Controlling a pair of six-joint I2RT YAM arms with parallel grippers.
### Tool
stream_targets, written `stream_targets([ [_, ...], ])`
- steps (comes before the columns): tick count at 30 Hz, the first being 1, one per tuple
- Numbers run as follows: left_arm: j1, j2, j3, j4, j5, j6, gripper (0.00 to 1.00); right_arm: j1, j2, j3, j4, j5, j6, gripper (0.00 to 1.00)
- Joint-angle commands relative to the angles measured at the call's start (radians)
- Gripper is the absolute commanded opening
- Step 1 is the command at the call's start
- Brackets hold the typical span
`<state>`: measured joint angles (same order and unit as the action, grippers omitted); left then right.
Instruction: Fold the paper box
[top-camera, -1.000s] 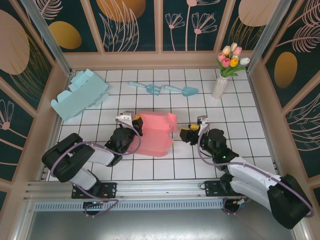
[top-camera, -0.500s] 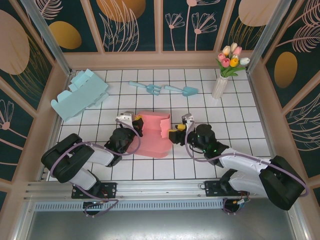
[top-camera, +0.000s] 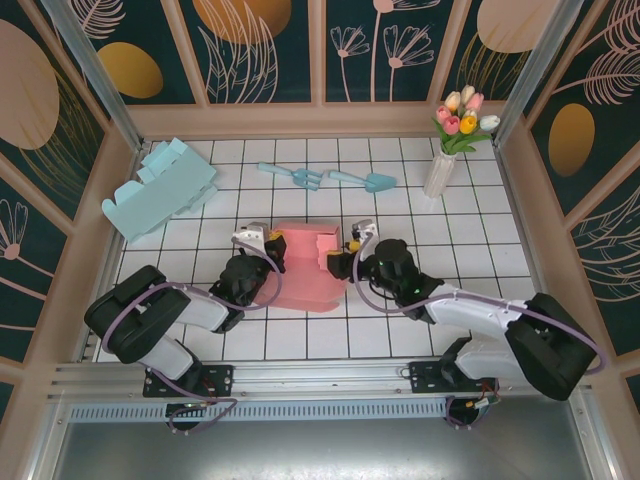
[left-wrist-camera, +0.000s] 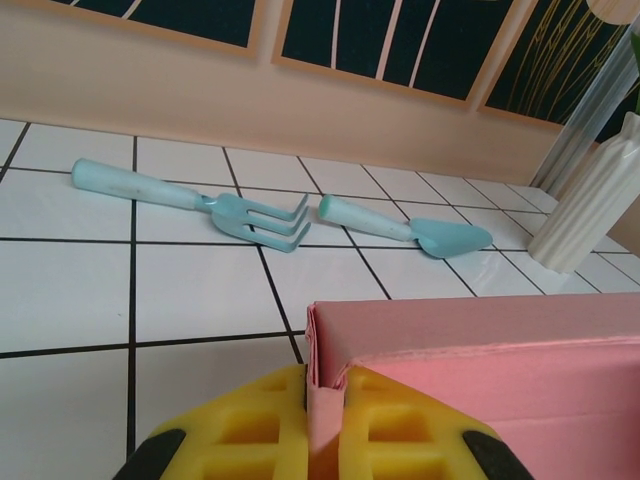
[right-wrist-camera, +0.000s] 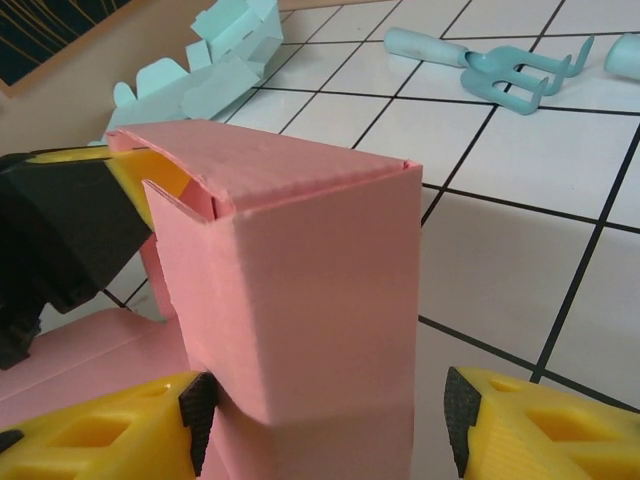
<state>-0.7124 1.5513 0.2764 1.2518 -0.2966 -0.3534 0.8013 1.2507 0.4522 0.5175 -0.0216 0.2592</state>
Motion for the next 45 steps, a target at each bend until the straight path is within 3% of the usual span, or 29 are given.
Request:
stream_targets([
  [1, 0.000, 0.004, 0.027, 0.004, 0.004, 0.011, 0.00, 0.014, 0.039, 0.048, -0.016, 0.098, -0.022, 0.63],
  [10, -0.001, -0.039, 0.032, -0.080, -0.065, -0.003, 0.00, 0.067, 0.172, 0.132, -0.083, 0.336, -0.053, 0.42],
  [20, -0.043, -0.183, 0.043, -0.290, -0.377, -0.013, 0.00, 0.093, 0.374, 0.249, -0.164, 0.717, -0.024, 0.16],
  [30, -0.095, -0.176, 0.090, -0.372, -0.636, -0.006, 0.00, 0.092, 0.503, 0.385, -0.257, 0.962, 0.071, 0.14],
  [33, -0.095, -0.176, 0.085, -0.357, -0.638, -0.017, 0.00, 0.074, 0.500, 0.375, -0.222, 0.939, 0.086, 0.15],
  [36, -0.096, -0.168, 0.085, -0.350, -0.625, -0.018, 0.00, 0.023, 0.481, 0.343, -0.166, 0.780, 0.095, 0.17],
  [41, -0.096, -0.147, 0.092, -0.357, -0.661, -0.019, 0.00, -0.056, 0.457, 0.296, -0.116, 0.620, 0.132, 0.17],
  [45, -0.096, -0.126, 0.103, -0.361, -0.686, -0.023, 0.00, -0.082, 0.444, 0.235, 0.036, 0.408, 0.072, 0.21],
])
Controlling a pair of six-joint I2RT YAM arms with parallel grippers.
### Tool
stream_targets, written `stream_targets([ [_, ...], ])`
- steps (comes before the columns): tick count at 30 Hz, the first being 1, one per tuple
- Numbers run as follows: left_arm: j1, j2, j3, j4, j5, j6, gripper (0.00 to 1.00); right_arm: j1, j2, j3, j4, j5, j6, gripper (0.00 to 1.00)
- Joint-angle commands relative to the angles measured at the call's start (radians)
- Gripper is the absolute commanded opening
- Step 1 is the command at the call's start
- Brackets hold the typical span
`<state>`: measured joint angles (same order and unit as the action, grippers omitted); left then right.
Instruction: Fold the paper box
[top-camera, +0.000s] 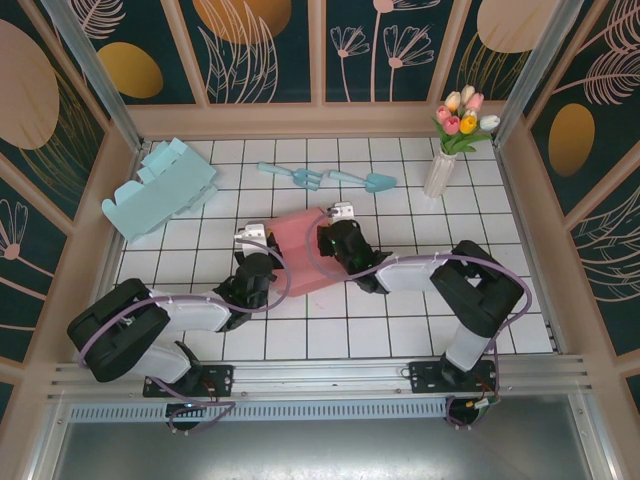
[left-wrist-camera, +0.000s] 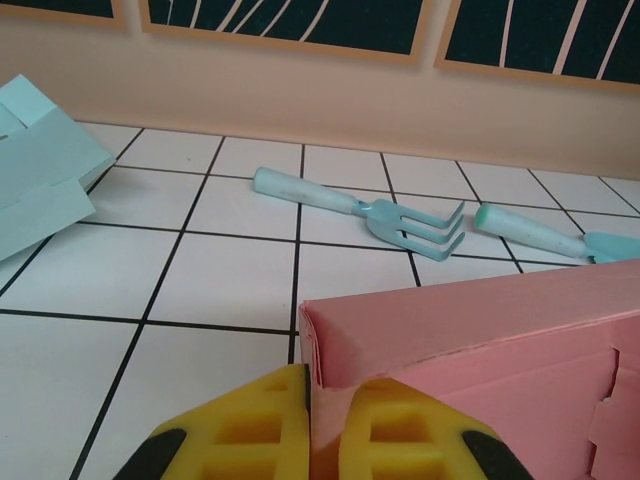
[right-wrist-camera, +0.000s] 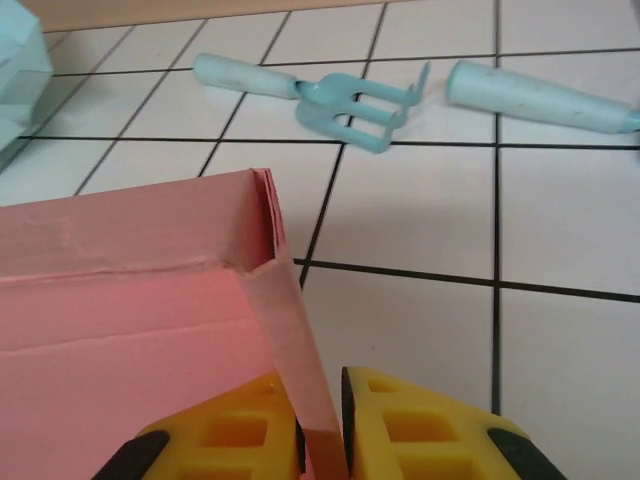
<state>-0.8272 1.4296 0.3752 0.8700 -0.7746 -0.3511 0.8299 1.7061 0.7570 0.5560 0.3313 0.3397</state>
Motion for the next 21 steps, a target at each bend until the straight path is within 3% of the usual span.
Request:
stream_targets([
  [1, 0.019, 0.001, 0.007, 0.018, -0.209, -0.028, 0.00, -0.112, -0.011, -0.080, 0.029, 0.000, -0.019, 0.22],
  [5, 0.018, 0.014, 0.013, 0.024, -0.188, -0.039, 0.00, -0.110, -0.011, -0.091, 0.093, -0.118, -0.031, 0.30],
  [12, 0.017, 0.018, 0.013, 0.030, -0.137, -0.040, 0.00, -0.109, 0.008, -0.051, 0.112, -0.119, -0.055, 0.47],
  [21, 0.019, 0.044, 0.022, 0.024, -0.121, -0.049, 0.00, -0.105, 0.052, 0.005, 0.134, -0.151, -0.088, 0.51],
])
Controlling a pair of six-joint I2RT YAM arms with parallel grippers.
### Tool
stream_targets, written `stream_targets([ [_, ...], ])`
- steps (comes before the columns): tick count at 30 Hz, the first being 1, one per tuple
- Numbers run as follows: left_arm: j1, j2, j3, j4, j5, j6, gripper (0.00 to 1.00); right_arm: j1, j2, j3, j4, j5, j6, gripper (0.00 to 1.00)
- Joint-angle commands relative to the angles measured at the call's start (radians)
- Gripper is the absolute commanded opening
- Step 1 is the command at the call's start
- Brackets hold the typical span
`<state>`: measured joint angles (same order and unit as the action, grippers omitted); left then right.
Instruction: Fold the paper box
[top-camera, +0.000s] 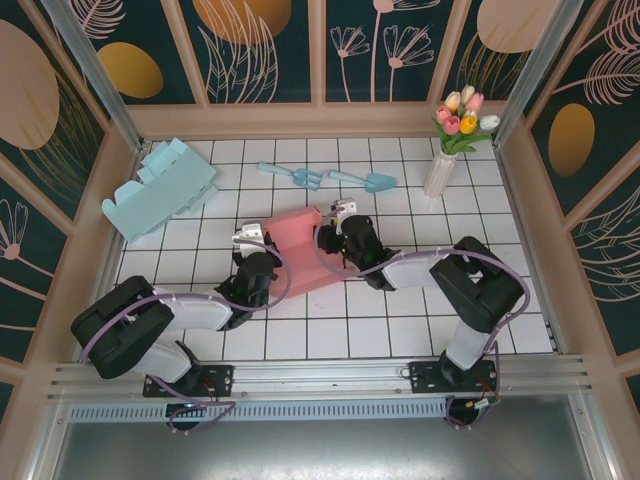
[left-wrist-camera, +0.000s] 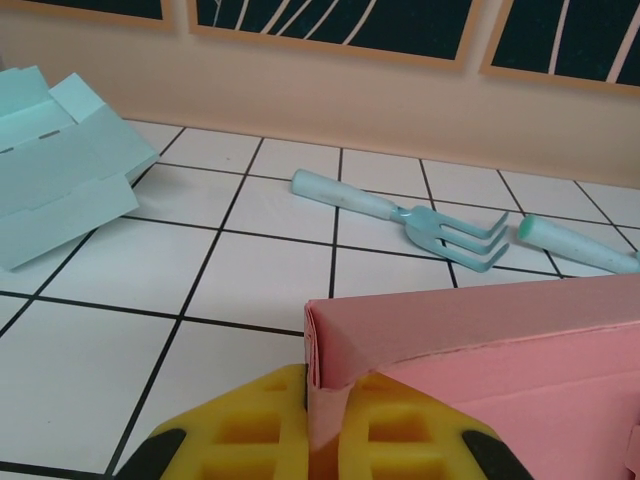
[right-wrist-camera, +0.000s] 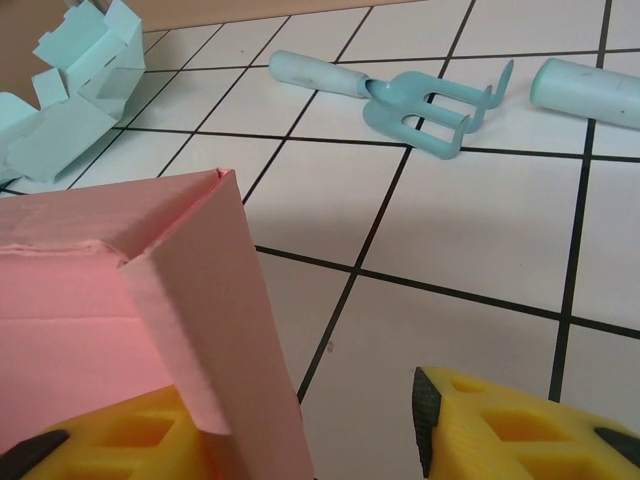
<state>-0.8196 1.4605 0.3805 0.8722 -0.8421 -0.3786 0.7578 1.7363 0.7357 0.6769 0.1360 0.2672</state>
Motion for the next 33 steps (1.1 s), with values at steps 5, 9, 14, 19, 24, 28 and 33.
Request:
stream_targets([
  [5, 0.010, 0.031, 0.026, 0.021, -0.045, -0.025, 0.00, -0.031, 0.030, 0.042, 0.024, 0.024, -0.036, 0.53],
  [9, 0.010, 0.038, 0.032, 0.022, -0.035, -0.026, 0.00, -0.032, 0.045, 0.061, 0.019, -0.015, -0.057, 0.55],
  [14, 0.010, 0.045, 0.038, 0.021, -0.028, -0.029, 0.00, -0.031, 0.065, 0.080, 0.016, -0.040, -0.068, 0.55],
  [19, 0.010, 0.060, 0.044, 0.017, -0.022, -0.029, 0.00, -0.032, 0.077, 0.086, 0.029, -0.070, -0.075, 0.55],
  [24, 0.011, 0.074, 0.046, 0.019, -0.040, -0.029, 0.00, -0.042, 0.067, 0.086, 0.012, -0.138, -0.078, 0.61],
  [28, 0.011, 0.084, 0.039, 0.029, -0.068, -0.026, 0.00, -0.051, 0.013, 0.046, -0.002, -0.165, -0.051, 0.68],
  [33, 0.010, 0.096, 0.035, 0.036, -0.068, -0.035, 0.00, -0.067, -0.065, -0.002, -0.067, -0.192, -0.028, 0.75],
])
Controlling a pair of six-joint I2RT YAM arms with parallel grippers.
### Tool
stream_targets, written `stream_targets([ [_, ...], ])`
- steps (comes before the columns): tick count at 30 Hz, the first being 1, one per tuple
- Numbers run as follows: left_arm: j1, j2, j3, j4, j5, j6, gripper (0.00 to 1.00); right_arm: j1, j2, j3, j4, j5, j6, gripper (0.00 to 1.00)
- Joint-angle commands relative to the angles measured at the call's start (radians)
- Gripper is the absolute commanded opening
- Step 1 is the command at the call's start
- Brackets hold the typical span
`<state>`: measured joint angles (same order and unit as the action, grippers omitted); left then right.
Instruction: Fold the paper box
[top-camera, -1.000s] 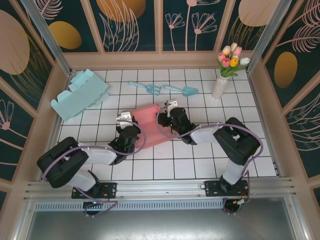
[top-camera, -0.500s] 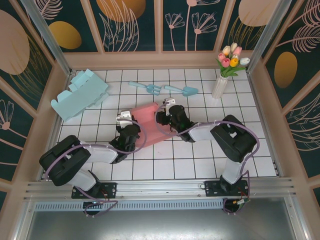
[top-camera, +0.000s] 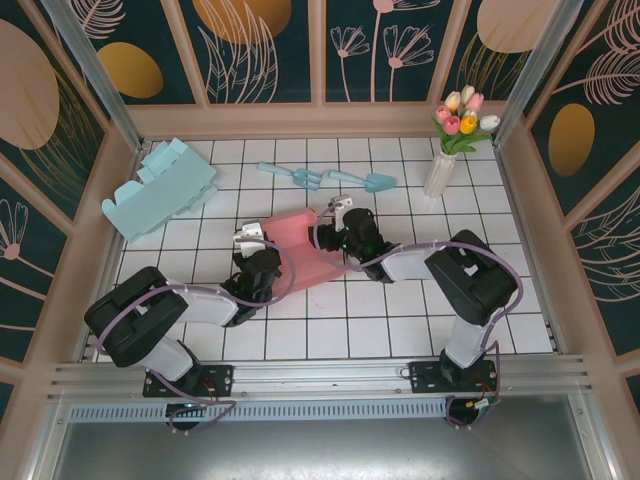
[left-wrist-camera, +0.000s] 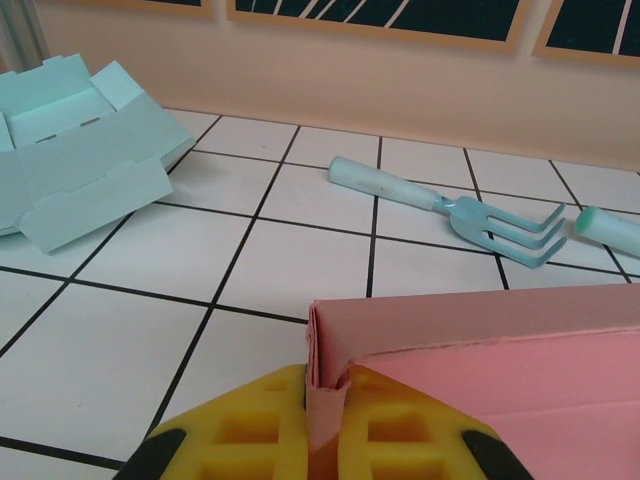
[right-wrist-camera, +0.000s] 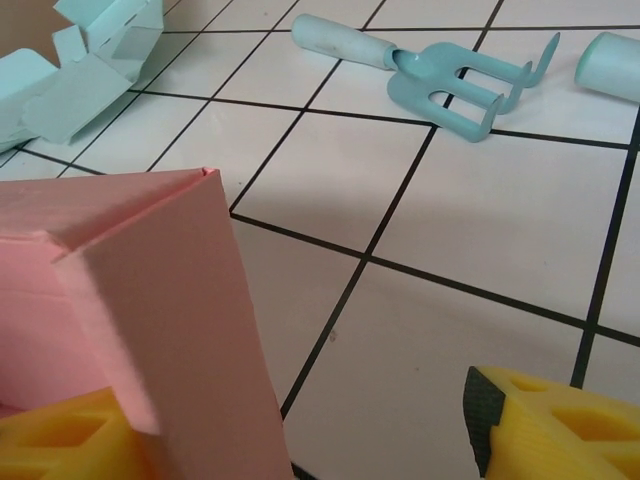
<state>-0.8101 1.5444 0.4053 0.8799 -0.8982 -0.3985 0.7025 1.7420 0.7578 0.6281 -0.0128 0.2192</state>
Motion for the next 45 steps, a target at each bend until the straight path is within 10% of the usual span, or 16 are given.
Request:
stream_targets([
  [1, 0.001, 0.016, 0.012, 0.028, -0.011, -0.017, 0.00, -0.014, -0.084, -0.034, -0.024, -0.050, 0.019, 0.76],
  [14, 0.001, 0.032, 0.000, 0.074, -0.011, 0.001, 0.00, -0.009, -0.314, -0.128, -0.134, -0.036, -0.015, 0.76],
  [27, 0.000, 0.031, -0.008, 0.123, 0.107, 0.027, 0.00, 0.029, -0.051, 0.085, -0.169, 0.023, -0.112, 0.72],
  [40, 0.001, 0.057, 0.000, 0.094, -0.024, 0.012, 0.00, 0.054, 0.011, 0.074, -0.130, 0.466, -0.049, 0.16],
  [42, 0.001, 0.067, 0.003, 0.099, -0.039, 0.017, 0.00, 0.053, -0.011, 0.050, -0.124, 0.471, -0.046, 0.20],
  [45, 0.002, 0.084, -0.003, 0.166, -0.042, 0.050, 0.00, 0.054, -0.052, 0.019, -0.125, 0.314, -0.061, 0.57],
])
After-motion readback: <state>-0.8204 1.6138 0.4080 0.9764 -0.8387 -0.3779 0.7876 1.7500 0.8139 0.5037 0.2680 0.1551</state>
